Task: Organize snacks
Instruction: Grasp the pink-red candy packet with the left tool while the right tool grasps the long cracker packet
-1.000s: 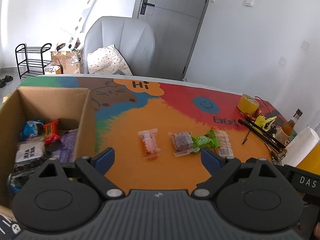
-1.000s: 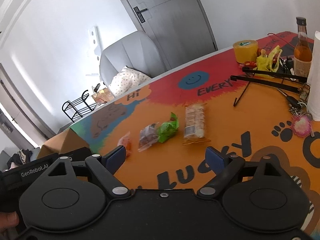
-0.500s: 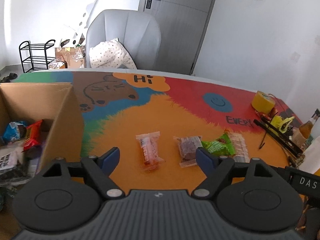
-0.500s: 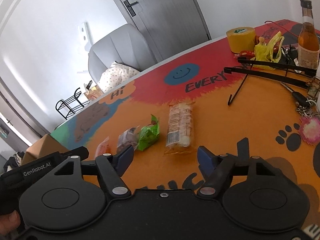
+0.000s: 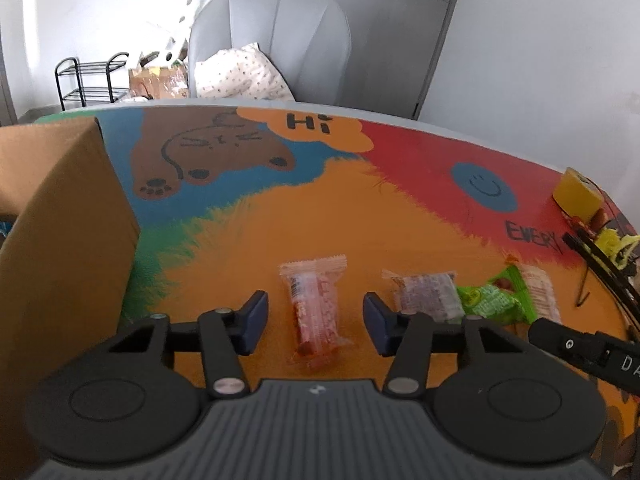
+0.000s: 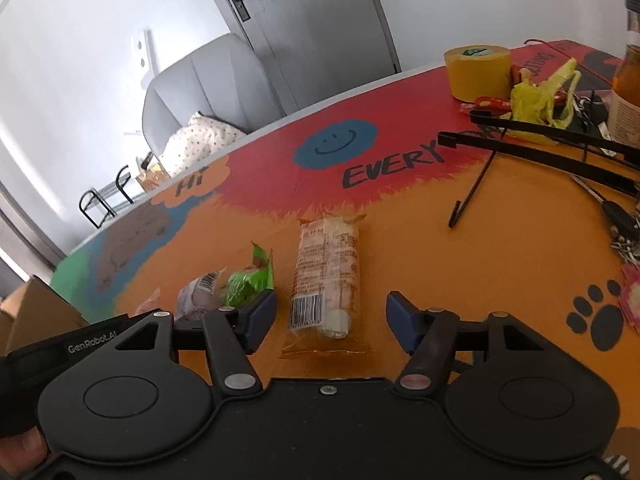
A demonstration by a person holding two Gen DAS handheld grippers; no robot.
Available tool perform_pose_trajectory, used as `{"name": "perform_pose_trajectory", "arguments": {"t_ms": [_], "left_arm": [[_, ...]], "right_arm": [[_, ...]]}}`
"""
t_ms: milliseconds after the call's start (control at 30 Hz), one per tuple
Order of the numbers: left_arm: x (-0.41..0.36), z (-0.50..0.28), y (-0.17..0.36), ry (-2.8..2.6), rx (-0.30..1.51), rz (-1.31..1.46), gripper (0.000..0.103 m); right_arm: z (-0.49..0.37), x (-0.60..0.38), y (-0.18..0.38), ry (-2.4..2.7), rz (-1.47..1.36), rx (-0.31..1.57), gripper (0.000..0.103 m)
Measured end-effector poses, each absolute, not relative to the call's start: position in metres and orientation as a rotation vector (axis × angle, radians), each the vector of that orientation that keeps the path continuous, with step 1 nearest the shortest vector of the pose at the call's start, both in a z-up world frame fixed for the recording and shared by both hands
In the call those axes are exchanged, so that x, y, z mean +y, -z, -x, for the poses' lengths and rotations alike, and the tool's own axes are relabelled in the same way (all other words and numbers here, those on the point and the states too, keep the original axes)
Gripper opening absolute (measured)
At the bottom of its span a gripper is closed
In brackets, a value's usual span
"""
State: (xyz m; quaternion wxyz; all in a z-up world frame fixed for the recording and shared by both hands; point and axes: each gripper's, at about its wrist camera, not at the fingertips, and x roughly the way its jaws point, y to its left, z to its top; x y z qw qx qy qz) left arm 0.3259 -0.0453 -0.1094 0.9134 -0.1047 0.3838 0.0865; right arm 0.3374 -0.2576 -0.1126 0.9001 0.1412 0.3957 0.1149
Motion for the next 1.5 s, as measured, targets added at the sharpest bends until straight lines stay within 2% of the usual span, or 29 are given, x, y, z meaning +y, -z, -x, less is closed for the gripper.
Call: {"name": "perform_pose_trajectory", "arguments": {"t_ms": [100,133,167,200,233,267,1033,1500], "left_arm": [[-0.048,-0.325,0.110,-0.185,0.789,0.199,0.040],[-0.049,-0.325,0.109,-0.185,0.791,0.195,0.031],[-0.050,-0.324,0.109,-0.179,0.793,0.194,0.023],[-0.050,-0.323,0.109,-0.169,0.795,0.199,0.022],[-0.050,-0.322,0.109,-0.160,0.796,0.203,0.021],[-0.051,-0.320,0.108,-0.151,0.799,0.203,0.020],[-0.049,-0.248,0.053,-0.072,0.698,0.229,0.019],[-0.007,-0.219,0.019,-0.122,0.637,0.242,0.019]], "right_arm": [[-0.336,-0.250,0.113,-0.227,-0.236,0.811,0.061],[-0.336,-0.248,0.113,-0.216,-0.217,0.810,0.056],[-0.335,-0.247,0.112,-0.205,-0.192,0.810,0.046],[-0.333,-0.245,0.112,-0.201,-0.174,0.811,0.040],[-0.332,-0.246,0.112,-0.201,-0.173,0.814,0.034],[-0.330,-0.248,0.112,-0.211,-0.184,0.819,0.033],[-0.263,-0.243,0.059,-0.295,-0.288,0.712,0.033],[-0.250,-0.194,0.031,-0.407,-0.264,0.666,0.033]]}}
